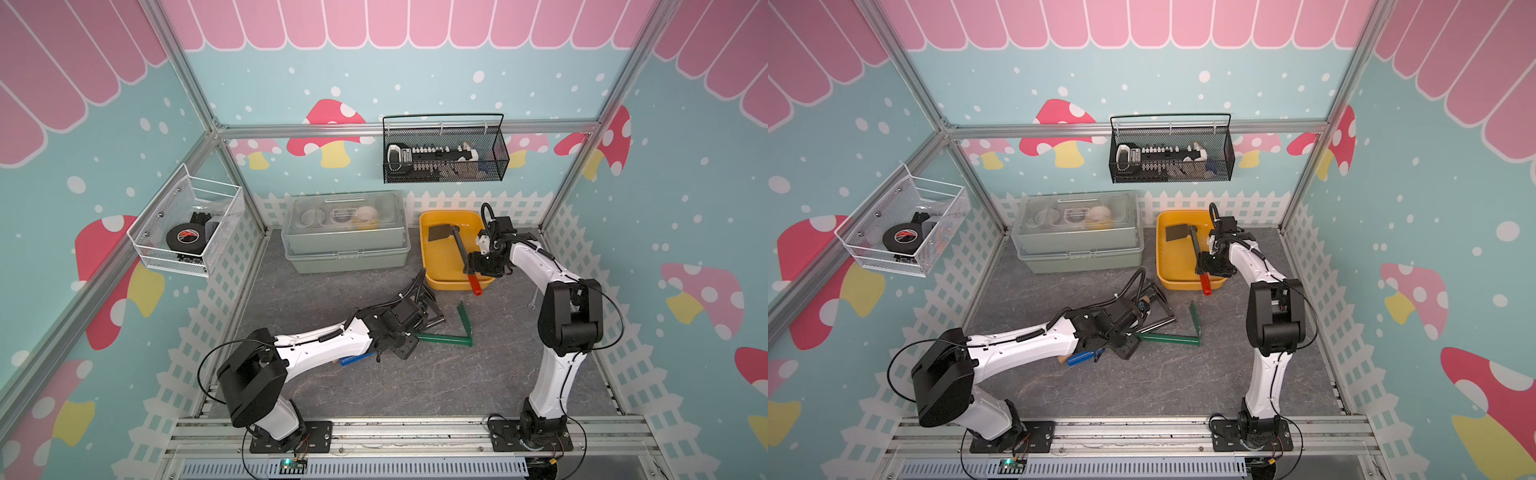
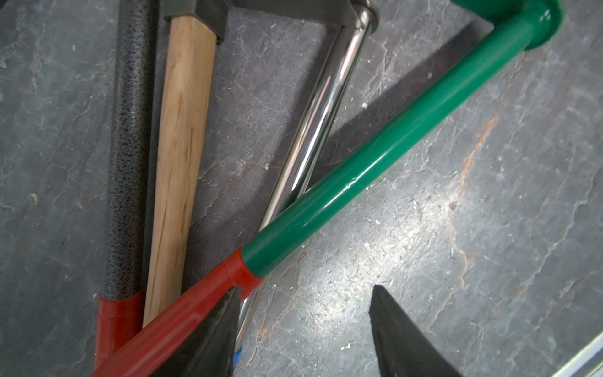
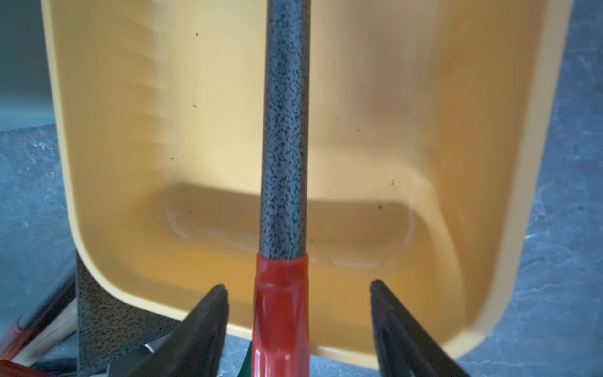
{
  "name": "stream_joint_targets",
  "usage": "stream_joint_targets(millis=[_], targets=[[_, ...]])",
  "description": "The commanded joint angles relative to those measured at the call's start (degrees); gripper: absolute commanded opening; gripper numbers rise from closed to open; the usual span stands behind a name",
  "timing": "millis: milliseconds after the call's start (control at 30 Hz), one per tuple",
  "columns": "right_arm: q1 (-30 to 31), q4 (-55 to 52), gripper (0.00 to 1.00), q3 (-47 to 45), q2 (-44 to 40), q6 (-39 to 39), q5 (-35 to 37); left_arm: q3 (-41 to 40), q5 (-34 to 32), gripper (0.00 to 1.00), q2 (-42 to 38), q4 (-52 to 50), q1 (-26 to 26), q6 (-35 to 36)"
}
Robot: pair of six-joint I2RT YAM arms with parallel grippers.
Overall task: Put the small hoe into the storage box
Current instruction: Adjust the hoe in the storage box, then pick up the hoe from the center of the board.
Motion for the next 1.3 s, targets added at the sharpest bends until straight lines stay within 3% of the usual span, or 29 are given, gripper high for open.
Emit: stream_joint_targets(millis=[0,167,667,1267], targets=[[0.04,1.32,0.75,-3.8,-7.27,0.7,-0.89,1.72,-1.96,0.63,0.35,-0.96,-0.12,5.31],[0.18,4.91,0.79,-13.1,-15.3,2.77,-4.71,3.39,-2.22,0.63,2.66,-1.07,-0.16,8.74],[0.52,7.39,0.8,-33.13,-34.89,7.88,-4.4,11.03,3.1,0.56,12.77,0.31,-0.78,12.45],[0.48,5.79,0.8,-35.5,-37.97,7.89,-3.03,12.4,4.96,0.49,17.1,0.51,-3.48,10.77]])
